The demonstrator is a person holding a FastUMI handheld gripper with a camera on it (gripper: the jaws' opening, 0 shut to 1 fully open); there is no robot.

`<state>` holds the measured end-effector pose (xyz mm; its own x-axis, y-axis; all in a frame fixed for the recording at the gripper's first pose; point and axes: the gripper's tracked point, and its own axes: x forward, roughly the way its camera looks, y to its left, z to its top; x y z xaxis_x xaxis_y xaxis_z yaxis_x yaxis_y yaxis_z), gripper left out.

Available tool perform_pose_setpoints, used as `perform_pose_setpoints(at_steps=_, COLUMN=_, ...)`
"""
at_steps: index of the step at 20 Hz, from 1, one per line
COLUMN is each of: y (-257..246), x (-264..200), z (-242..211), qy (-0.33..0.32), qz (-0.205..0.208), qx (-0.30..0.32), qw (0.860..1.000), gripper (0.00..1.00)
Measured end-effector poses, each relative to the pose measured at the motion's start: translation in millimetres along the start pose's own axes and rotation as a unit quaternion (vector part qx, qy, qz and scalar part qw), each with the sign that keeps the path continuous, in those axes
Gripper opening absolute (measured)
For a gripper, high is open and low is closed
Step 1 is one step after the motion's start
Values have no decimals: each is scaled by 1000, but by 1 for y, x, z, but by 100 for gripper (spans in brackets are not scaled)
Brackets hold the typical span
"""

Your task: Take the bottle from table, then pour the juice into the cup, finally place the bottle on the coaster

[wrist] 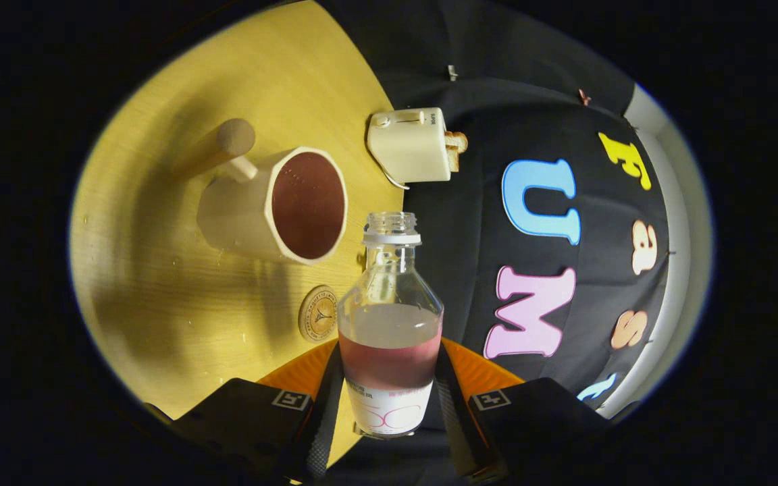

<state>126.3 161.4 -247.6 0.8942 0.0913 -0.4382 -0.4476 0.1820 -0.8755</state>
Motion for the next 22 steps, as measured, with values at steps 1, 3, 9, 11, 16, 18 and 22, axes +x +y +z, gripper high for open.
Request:
perform_pose_setpoints(at_steps=1, y=3, x=-1, z=0, qy=1, qz=7, qx=35, qw=999, gripper=71)
perform_pose_setpoints(at_steps=3, y=5, x=-3, z=3, qy=-7, qz=21, qx=119, qw=993, gripper=72)
perform_pose_setpoints(at_steps=9, y=-15, x=-6, z=15, qy=-62, qz=29, qx=356, qw=932, gripper=71)
perform_pose_setpoints(at_steps=11, y=-24, x=-6, z=19, qy=-85, qz=39, qx=422, qw=902, gripper=71)
perform_pose_setpoints(at_steps=16, y=-25, x=6, z=7, qy=-88, qz=69, qx=536, qw=837, gripper=71)
perform_pose_setpoints(at_steps=18, y=-36, x=12, z=6, qy=-101, qz=69, qx=571, qw=812, gripper=71)
perform_pose_setpoints(at_steps=22, y=-47, x=31, z=-1, qy=-112, qz=73, qx=622, qw=771, gripper=72)
